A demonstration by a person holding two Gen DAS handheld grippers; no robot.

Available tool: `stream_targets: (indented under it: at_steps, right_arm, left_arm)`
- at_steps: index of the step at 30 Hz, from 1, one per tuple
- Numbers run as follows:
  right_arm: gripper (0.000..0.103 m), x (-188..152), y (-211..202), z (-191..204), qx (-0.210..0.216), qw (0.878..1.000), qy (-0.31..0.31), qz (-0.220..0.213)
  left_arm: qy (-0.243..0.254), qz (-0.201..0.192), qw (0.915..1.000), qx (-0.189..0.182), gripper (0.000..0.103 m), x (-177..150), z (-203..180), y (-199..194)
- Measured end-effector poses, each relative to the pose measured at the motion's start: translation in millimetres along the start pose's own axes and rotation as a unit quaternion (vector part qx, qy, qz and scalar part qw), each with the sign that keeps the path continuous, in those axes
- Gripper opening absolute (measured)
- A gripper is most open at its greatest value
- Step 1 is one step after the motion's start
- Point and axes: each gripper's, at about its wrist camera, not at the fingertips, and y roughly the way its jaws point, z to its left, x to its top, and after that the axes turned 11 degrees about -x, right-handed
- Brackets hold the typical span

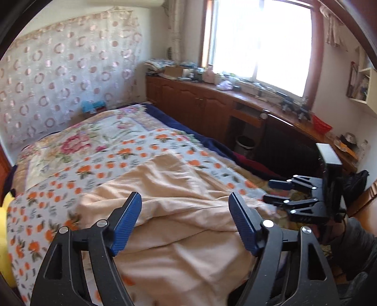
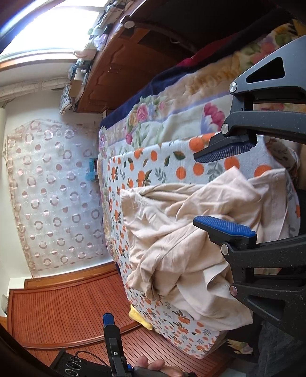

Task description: Fold small clothes

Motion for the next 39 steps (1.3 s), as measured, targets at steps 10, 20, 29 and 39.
stream_targets:
  at_steps: [10, 20, 29, 39]
  right_arm:
    - [0.049, 52, 35, 76, 0.086, 0.993, -0.084, -0.014]
    - [0.049, 106, 83, 182, 0.177, 0.971, -0.161, 0.011]
    - [0.038, 121, 146, 252, 0.128, 0.953, -0.271, 0.055]
    - [0.002, 195, 149, 191, 0.106, 0.973, -0.201, 0.037]
  left_arm:
    - [-0.075, -0.022, 0.9935, 0.083, 0.077, -47, 79, -47]
    - [-0.113, -0.042, 0.9865, 0.11, 0.077, -75, 119, -69]
    - [-0.138, -0.04, 0.9836, 0.109, 0.077, -98, 137, -70]
    - [-0.142, -0.024, 0.9853, 0.091, 0.077, -106, 132, -48]
